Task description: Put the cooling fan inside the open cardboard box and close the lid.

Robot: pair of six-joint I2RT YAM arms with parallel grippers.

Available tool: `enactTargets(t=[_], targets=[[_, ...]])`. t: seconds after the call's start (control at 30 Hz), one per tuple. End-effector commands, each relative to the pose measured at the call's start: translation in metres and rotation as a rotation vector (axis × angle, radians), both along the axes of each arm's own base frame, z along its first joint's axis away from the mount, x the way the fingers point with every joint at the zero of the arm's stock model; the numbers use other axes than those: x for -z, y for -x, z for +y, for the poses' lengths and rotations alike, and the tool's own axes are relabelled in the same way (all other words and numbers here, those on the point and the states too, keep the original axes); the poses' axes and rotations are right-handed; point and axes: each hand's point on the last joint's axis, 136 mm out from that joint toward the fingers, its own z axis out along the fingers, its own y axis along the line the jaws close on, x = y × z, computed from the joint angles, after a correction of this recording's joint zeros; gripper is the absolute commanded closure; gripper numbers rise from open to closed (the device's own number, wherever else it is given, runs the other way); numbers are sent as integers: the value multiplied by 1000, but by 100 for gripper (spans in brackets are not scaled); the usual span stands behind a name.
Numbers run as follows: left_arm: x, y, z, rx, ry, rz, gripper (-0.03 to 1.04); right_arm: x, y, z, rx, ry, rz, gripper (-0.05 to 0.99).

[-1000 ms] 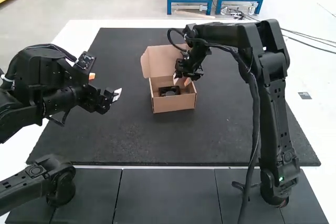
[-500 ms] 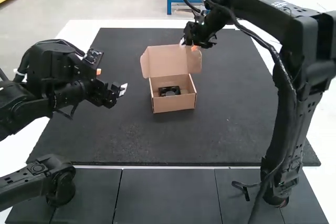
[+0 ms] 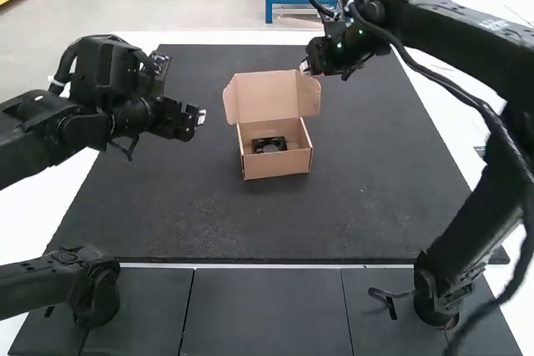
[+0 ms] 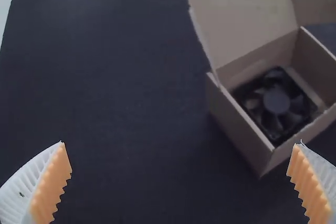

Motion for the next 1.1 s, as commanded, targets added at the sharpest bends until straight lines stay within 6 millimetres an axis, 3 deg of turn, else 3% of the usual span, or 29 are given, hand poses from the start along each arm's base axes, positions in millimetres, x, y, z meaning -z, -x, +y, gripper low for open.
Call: enactTargets(t=[0.0, 0.17, 0.33, 0.57, 0.83, 1.07], targets=[[-12, -11, 5, -38, 31, -19, 4, -9, 5, -15, 28, -1, -75, 43], [-5, -27, 10, -74, 32, -2, 4, -9, -1, -36, 79, -59, -200, 44], [1, -43, 14, -108, 32, 13, 4, 18, -1, -56, 99, -49, -179, 44], [8, -65, 9, -117, 28, 24, 4, 36, -13, -69, 98, -72, -185, 44], [18, -93, 1, -136, 34, 44, 4, 54, -27, -59, 59, -103, -159, 44], [24, -114, 11, -185, 32, 49, 4, 61, -40, -48, 38, -127, -154, 44]])
